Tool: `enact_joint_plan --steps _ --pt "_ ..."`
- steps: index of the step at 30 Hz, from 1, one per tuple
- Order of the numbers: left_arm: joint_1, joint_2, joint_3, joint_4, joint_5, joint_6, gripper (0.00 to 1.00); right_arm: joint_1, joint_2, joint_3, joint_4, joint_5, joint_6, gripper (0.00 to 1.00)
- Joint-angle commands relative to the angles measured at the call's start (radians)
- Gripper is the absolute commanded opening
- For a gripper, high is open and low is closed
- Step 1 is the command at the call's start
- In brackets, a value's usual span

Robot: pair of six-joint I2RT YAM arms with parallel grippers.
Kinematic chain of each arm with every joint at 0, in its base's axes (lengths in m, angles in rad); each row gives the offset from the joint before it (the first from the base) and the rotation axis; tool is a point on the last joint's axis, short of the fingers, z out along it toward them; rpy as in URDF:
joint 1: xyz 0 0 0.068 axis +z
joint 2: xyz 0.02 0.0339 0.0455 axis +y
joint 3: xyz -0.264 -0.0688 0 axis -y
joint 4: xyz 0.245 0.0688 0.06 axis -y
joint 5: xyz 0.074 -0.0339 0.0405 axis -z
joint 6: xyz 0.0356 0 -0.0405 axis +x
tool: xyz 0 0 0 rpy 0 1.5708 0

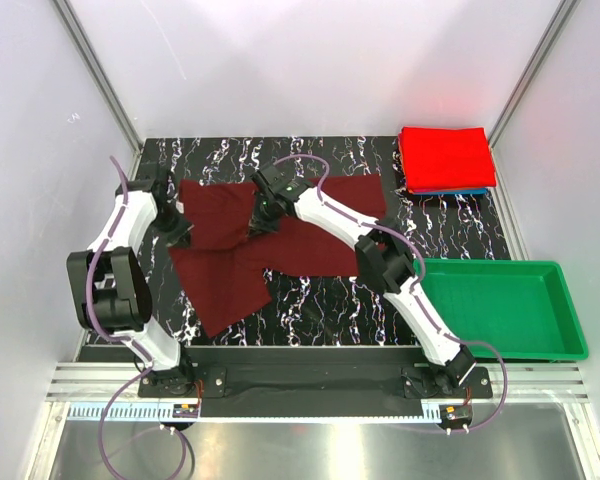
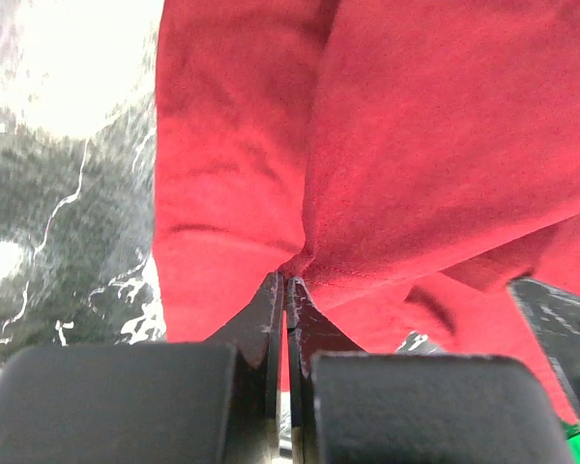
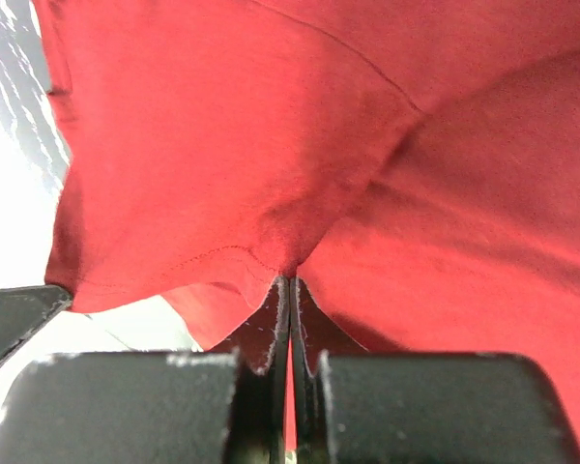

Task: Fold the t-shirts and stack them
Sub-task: Fold the tshirt

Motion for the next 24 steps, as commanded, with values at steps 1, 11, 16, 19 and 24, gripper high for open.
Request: enact_joint_plan --steps 1,11,16,19,24 --pt "-0.006 -0.072 -0.063 -0.006 -0.026 -0.003 0.0 0.007 -0.13 -0.063 0.014 0.026 -0.028 0.0" --pt "-0.017 -0.123 -0.161 0.014 0.022 -0.035 0.0 0.007 -0.22 -0.232 0.098 0.015 -0.027 0.0" --pt "-0.022 -0.132 -0.221 0.046 0.073 -0.065 0.0 0.006 -0.202 -0.249 0.101 -0.008 -0.031 0.0" --pt "-0.03 -0.12 -0.243 0.051 0.081 -0.067 0.04 0.007 -0.197 -0.271 0.117 -0.031 -0.056 0.0" --pt "-0.03 -0.098 -0.195 0.022 0.072 -0.066 0.39 -0.012 -0.208 -0.234 0.048 -0.036 -0.108 0.34"
